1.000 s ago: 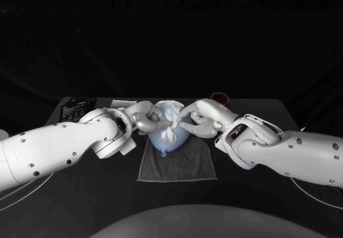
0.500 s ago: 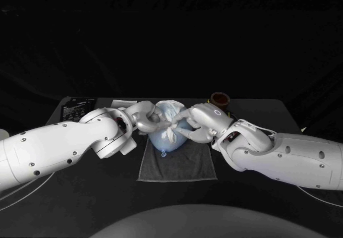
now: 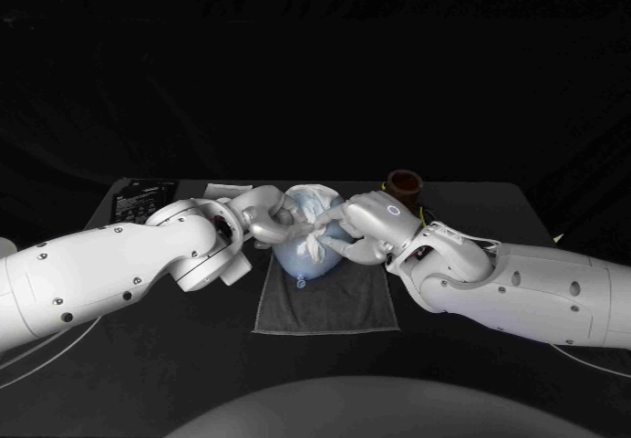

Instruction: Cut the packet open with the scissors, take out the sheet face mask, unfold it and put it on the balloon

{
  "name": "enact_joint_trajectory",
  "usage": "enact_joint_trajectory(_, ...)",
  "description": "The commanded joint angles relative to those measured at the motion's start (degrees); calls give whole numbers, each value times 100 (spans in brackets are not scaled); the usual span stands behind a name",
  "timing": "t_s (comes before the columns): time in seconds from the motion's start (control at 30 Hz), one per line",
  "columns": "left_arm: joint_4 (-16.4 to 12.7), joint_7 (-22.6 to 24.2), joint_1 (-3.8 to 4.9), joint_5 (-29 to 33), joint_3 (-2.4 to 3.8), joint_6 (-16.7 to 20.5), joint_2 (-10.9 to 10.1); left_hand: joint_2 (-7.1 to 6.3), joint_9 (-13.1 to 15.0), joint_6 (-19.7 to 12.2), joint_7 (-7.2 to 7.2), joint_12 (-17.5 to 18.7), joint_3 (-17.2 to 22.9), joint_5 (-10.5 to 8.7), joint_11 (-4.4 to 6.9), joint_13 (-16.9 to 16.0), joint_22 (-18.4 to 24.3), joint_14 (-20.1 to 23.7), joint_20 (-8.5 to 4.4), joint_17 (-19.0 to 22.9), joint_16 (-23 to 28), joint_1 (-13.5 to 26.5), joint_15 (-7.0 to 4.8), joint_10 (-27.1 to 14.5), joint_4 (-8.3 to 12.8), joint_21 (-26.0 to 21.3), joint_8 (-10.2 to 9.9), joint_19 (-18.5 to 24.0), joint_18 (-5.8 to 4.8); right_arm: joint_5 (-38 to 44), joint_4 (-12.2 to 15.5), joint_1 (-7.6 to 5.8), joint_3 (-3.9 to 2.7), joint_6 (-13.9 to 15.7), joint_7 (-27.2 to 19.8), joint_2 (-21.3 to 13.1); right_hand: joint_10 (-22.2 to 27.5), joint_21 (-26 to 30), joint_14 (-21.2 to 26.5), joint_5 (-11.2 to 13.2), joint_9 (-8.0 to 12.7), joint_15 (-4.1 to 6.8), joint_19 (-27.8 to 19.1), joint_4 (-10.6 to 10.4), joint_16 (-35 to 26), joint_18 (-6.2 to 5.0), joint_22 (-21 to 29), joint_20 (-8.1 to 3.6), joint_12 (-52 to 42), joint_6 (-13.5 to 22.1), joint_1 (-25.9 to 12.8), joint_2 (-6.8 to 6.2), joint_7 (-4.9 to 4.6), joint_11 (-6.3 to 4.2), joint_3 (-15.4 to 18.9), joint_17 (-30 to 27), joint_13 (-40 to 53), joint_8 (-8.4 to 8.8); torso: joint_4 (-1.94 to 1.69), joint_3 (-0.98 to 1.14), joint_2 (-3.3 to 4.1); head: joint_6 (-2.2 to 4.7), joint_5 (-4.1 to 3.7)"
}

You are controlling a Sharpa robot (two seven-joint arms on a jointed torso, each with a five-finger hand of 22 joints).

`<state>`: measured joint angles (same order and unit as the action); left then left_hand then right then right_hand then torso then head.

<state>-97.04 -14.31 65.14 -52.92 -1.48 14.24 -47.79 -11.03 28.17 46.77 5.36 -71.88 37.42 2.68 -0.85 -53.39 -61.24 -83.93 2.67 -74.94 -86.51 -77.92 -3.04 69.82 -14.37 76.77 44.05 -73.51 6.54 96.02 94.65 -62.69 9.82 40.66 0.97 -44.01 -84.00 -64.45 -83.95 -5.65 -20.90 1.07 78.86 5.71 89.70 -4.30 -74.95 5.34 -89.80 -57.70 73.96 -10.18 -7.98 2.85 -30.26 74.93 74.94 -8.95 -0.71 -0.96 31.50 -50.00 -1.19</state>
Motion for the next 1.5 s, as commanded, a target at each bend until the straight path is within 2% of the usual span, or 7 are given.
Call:
enact_joint_trajectory(0.03,5,67,-2,209,-3,19,-2,1,3,-15,56,44,1062,22,-37,6,-26,-319,34,-361,-9,72,54,-8,1004,50,1,-8,-76,263,-64,14,-4,65,44,42,-600,12,-605,29,-6,-52,-30,7,30,-87,-791,11,-20,-66,50,-18,-4,50,32,1507,1506,-26,-4,1,4,0,2)
enact_joint_trajectory(0.23,10,153,-1,413,-3,18,-7,9,-21,-23,92,39,1298,23,-69,-38,-63,-320,54,-375,-8,168,80,-10,1164,86,-100,-3,-78,324,-161,28,-5,126,81,120,-600,11,-605,36,-6,-55,-28,7,30,-87,-792,13,-20,-87,58,-9,-7,53,32,1507,1506,-31,-1,-2,0,0,-6)
enact_joint_trajectory(0.63,9,256,-1,678,-3,-18,-16,25,-25,34,95,7,1448,30,-75,-118,-91,-319,65,-375,-3,252,87,23,1271,114,-154,2,-79,388,-284,78,-6,151,134,246,-600,9,-605,181,4,-64,-20,-27,30,-85,-796,27,-20,-181,41,-12,3,52,108,1507,1506,-38,1,-2,0,0,-8)
enact_joint_trajectory(1.0,6,253,0,719,-3,-27,-24,24,35,86,87,-32,1614,48,-67,-216,-106,-317,63,-367,5,357,82,70,1381,139,-157,16,-76,470,-410,100,-7,281,163,324,-600,-76,-605,274,-71,55,39,1,30,-72,-833,-61,-20,-695,239,223,184,-103,38,1507,1506,-300,-2,-1,1,0,-11)
enact_joint_trajectory(1.13,7,228,0,683,-3,-42,-26,1,93,106,83,-35,1721,157,-64,-240,-145,-321,58,-379,6,443,77,80,1451,171,-159,8,-80,522,-454,104,-8,348,195,346,-600,-105,-605,277,-105,90,56,-18,30,-66,-844,-94,-20,-841,243,294,231,-149,30,1507,1506,-399,1,2,1,0,-11)
enact_joint_trajectory(1.23,4,211,0,658,-3,-62,-29,-12,135,115,79,-38,1767,258,-60,-258,-158,-324,54,-390,5,503,74,92,1489,186,-160,9,-81,541,-472,107,-8,411,204,357,-600,-122,-605,279,-120,102,65,-30,30,-62,-850,-106,-20,-888,237,321,248,-164,27,1507,1506,-437,2,3,4,0,-8)
enact_joint_trajectory(1.5,9,178,0,600,-3,-92,-32,-22,191,124,72,-43,1806,384,-55,-285,-181,-326,48,-397,6,568,68,109,1531,207,-160,8,-83,517,-445,116,-11,657,130,341,-600,-250,-605,286,-172,136,128,-54,30,-36,-888,-145,-20,-894,247,422,275,-196,-90,1507,1506,-529,-4,-1,2,0,-12)
